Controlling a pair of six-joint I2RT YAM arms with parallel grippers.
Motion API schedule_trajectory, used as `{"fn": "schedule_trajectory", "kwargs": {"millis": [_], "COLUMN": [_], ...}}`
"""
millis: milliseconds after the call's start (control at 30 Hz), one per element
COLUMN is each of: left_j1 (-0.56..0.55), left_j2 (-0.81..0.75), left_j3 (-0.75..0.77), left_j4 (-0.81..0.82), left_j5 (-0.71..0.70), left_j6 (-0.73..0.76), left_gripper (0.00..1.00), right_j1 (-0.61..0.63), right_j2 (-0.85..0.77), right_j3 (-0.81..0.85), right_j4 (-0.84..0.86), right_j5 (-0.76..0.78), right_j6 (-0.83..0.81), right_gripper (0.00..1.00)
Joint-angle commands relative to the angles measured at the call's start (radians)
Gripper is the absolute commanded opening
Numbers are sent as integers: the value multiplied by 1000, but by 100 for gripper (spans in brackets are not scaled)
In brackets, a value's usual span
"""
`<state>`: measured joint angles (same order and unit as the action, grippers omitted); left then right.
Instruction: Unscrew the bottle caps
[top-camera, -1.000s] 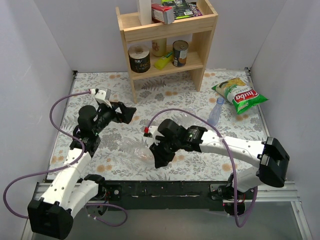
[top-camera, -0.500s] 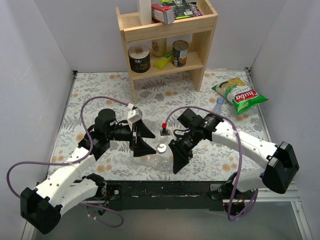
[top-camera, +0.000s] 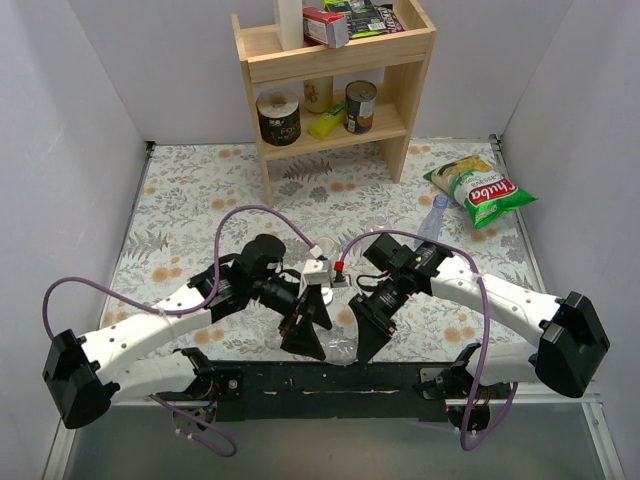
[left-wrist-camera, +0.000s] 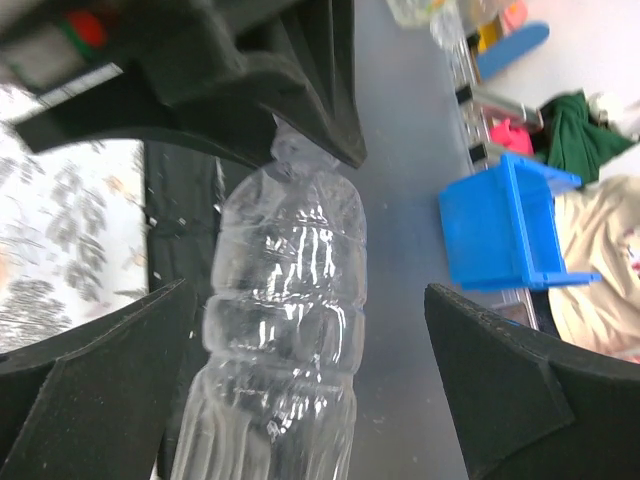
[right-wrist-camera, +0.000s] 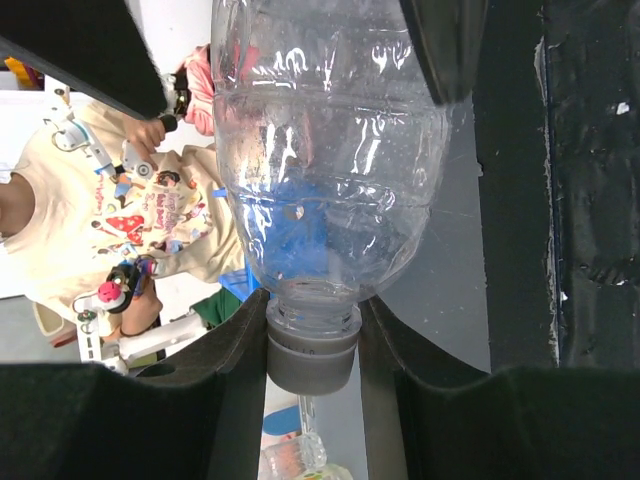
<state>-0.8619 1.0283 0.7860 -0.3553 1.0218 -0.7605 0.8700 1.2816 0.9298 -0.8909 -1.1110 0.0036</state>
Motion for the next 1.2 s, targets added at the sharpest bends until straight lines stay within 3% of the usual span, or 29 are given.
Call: {"fn": "schedule_trajectory", "kwargs": {"millis": [0, 200, 267, 333, 367, 433, 467, 667, 700, 800, 933, 1000, 1167], "left_j1": [-86, -163, -176, -189, -190, -193, -193, -193, -193, -192, -189, -178, -155], "left_j2": [24, 78, 93, 99, 101, 102, 101, 87, 76, 55, -25, -56, -122], "left_j3": [58, 70, 75, 75, 73, 68, 67, 50, 45, 15, -30, -37, -45], "left_j4": [-97, -132, -145, -145, -146, -143, -134, -87, -76, -25, 68, 113, 211], "left_j5": [-89, -108, -121, -132, -137, -141, -149, -184, -210, -262, -447, -512, -740], "left_j6": [62, 75, 82, 87, 87, 93, 93, 95, 89, 66, 18, -2, -7], "left_gripper": [98, 98, 93, 83, 71, 61, 51, 33, 30, 29, 27, 27, 28], "right_j1": [-5, -5, -5, -5, -5, -6, -6, -28, -40, -78, -161, -213, -337], "right_j2": [-37, -33, -27, -22, -19, -15, -11, 13, 15, 12, -28, -50, -122], "right_j3": [-9, -11, -3, 4, 10, 14, 15, 46, 49, 49, 59, 84, 184], "right_j4": [3, 1, 0, -5, -8, -8, -9, -31, -31, -22, 4, 20, 146], "right_j5": [-52, -53, -52, -49, -43, -35, -29, 5, 8, 26, 33, 60, 169], "right_j6": [12, 13, 13, 9, 4, 1, -1, -34, -40, -40, -24, -11, 149], "right_gripper": [1, 1, 1, 1, 1, 1, 1, 5, 7, 31, 75, 81, 81]}}
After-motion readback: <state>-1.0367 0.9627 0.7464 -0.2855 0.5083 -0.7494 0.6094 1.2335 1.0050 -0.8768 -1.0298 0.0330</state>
